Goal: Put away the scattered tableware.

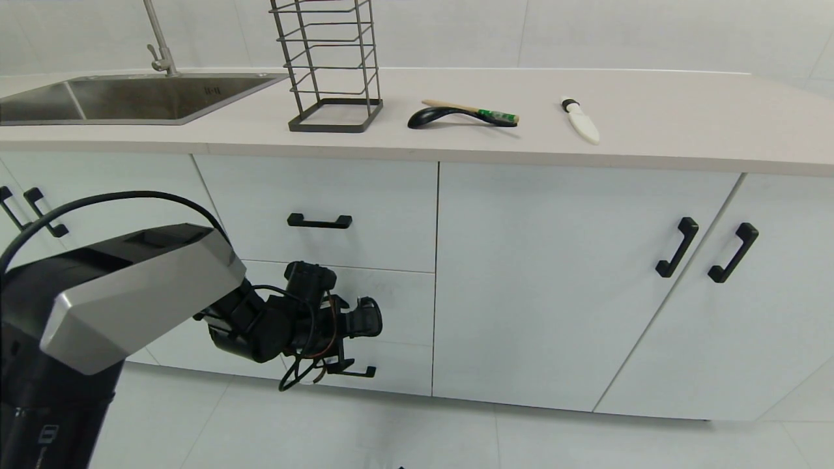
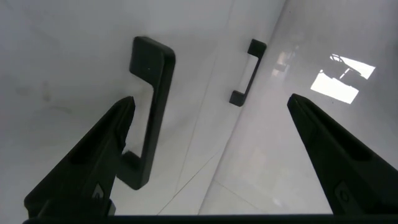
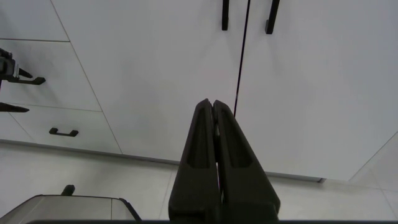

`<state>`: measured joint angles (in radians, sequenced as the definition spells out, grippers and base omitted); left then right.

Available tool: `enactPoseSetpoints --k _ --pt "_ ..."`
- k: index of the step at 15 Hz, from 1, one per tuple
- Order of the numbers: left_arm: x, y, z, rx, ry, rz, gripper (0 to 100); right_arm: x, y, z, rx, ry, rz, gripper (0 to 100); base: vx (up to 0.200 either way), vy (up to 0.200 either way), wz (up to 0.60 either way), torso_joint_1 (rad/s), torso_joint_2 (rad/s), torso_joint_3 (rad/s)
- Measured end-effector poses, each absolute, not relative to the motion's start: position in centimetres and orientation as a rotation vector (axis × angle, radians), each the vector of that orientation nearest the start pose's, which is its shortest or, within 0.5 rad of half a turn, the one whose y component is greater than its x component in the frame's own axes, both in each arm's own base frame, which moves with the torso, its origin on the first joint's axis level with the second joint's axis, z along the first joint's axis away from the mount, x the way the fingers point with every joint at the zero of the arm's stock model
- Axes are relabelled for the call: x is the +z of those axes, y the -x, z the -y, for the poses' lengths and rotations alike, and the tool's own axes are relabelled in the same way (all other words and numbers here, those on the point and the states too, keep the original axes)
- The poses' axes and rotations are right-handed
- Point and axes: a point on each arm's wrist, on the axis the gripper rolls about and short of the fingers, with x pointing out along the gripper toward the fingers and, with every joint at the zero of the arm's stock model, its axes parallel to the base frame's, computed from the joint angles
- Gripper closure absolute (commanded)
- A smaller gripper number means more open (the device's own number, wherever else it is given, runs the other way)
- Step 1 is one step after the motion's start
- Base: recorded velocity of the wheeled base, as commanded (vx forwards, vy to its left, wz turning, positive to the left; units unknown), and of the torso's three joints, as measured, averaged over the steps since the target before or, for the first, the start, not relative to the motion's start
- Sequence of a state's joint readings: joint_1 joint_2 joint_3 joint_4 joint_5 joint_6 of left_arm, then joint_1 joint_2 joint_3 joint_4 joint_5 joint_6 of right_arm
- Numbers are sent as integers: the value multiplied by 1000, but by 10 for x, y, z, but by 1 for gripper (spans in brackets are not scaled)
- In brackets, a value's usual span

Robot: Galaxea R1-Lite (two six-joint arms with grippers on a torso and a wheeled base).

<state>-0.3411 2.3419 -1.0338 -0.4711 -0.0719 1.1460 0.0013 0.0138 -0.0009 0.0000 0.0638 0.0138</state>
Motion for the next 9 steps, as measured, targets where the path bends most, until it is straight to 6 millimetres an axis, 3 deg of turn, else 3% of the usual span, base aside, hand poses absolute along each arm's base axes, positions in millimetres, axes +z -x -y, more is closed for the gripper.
enactPoseSetpoints --k 9 --pt "-23 -365 134 -865 -1168 -561 0 76 22 -1 65 -14 -14 100 0 0 0 0 0 0"
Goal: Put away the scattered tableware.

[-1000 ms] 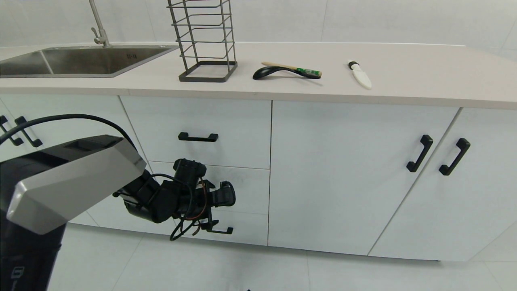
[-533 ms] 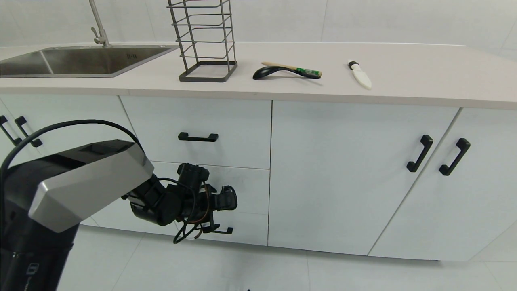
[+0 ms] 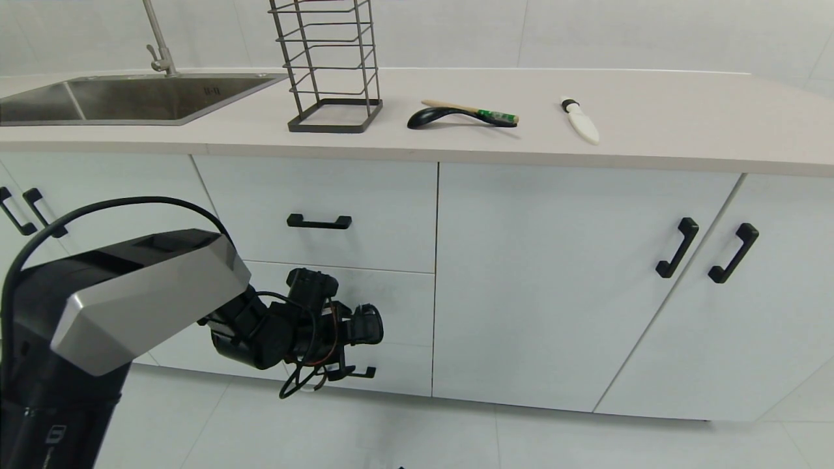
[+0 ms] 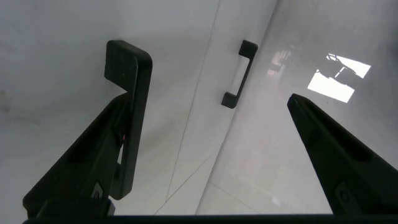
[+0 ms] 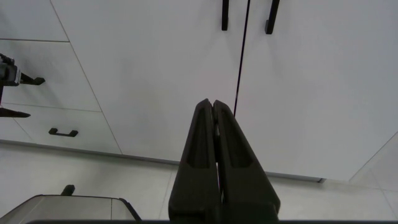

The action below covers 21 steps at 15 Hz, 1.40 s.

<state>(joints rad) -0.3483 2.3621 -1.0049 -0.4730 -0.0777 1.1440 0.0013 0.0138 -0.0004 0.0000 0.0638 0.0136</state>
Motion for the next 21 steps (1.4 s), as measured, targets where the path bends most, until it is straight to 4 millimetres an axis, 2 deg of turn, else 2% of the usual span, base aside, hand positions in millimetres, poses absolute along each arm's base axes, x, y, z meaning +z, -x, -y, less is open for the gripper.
enactPoseSetpoints --k 15,18,21 --pt "-21 -356 131 -881 -1158 -592 0 76 22 -1 65 -14 -13 100 0 0 0 0 0 0" --pt "-18 -350 129 -884 -1158 -598 0 76 22 -1 65 -14 -13 100 0 0 0 0 0 0" --pt "-5 -336 124 -884 -1158 -598 0 76 22 -1 65 -14 -13 100 0 0 0 0 0 0"
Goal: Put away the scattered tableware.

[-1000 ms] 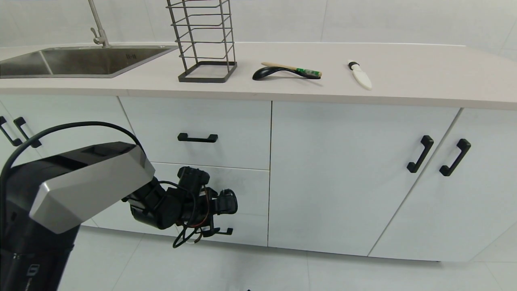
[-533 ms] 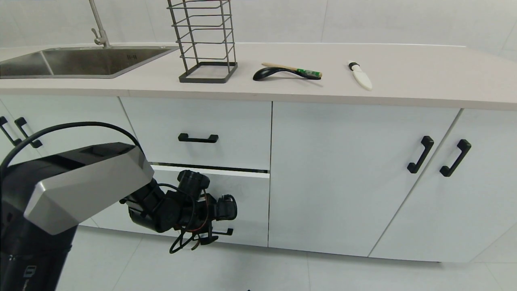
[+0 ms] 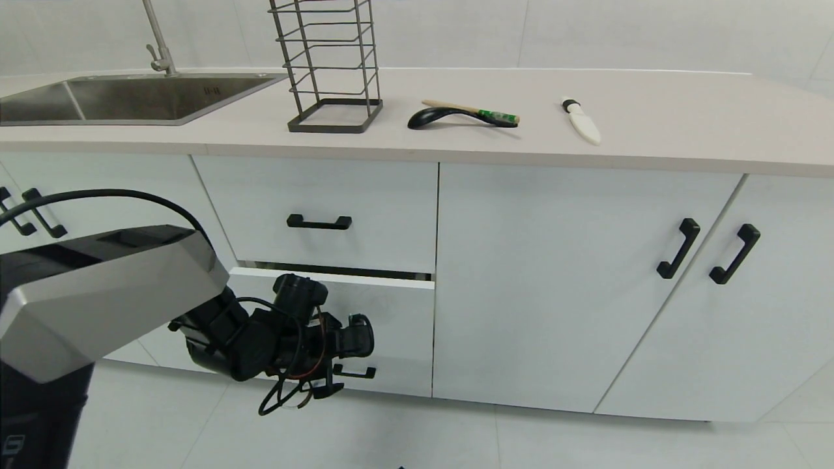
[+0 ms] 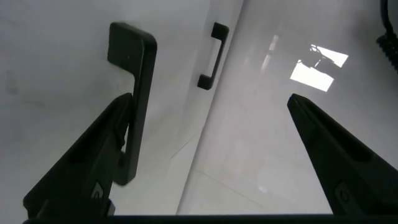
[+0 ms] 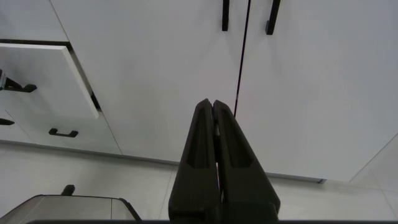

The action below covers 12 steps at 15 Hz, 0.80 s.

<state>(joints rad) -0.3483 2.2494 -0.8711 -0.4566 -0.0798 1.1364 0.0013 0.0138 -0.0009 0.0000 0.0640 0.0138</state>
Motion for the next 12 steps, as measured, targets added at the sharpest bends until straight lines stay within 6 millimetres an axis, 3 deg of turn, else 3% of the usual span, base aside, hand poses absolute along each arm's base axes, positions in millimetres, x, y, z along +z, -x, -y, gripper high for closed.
enactPoseSetpoints --k 8,12 --pt "72 -254 95 -850 -1134 -511 0 76 22 -1 65 -14 -13 100 0 0 0 0 0 0" --pt "101 -236 89 -814 -1113 -414 0 76 22 -1 65 -14 -13 100 0 0 0 0 0 0"
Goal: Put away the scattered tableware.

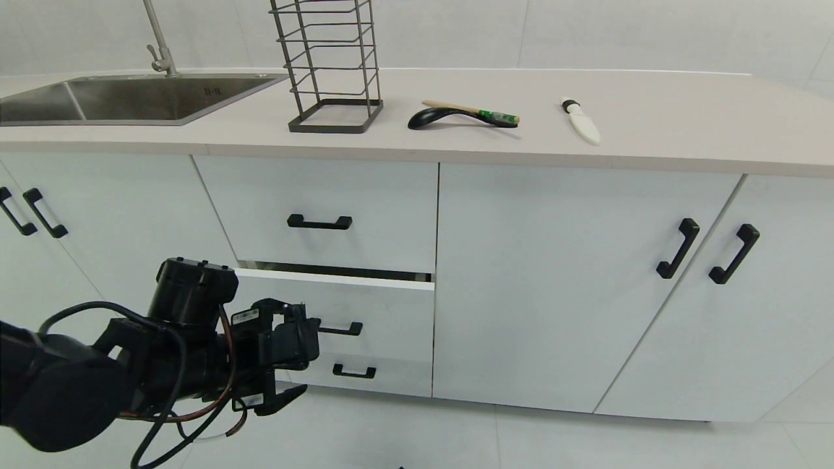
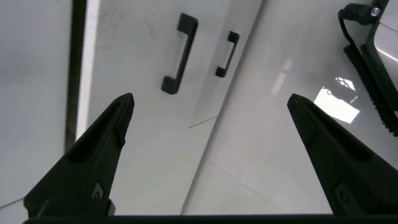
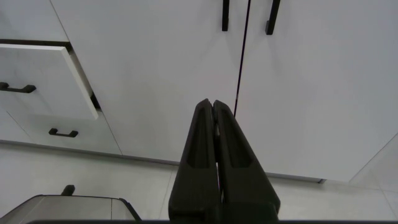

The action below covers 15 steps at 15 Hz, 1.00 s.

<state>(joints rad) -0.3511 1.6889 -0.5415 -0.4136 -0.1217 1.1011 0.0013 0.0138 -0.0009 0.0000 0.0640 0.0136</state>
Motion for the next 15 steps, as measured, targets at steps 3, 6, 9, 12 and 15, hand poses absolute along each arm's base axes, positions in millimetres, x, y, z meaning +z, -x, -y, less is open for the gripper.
enactPoseSetpoints --k 3,6,9,12,15 --pt "116 -243 93 -806 -1100 -342 0 76 22 -1 65 -14 -13 100 0 0 0 0 0 0" --pt "121 -267 100 -798 -1092 -305 0 76 22 -1 65 -14 -14 100 0 0 0 0 0 0" --pt "113 -300 107 -788 -1090 -309 0 76 22 -1 65 -14 -14 100 0 0 0 0 0 0" --pt "98 -328 113 -796 -1091 -318 0 76 22 -1 65 -14 -14 100 0 0 0 0 0 0" --pt "82 -346 118 -806 -1089 -337 0 76 22 -1 65 -14 -14 100 0 0 0 0 0 0"
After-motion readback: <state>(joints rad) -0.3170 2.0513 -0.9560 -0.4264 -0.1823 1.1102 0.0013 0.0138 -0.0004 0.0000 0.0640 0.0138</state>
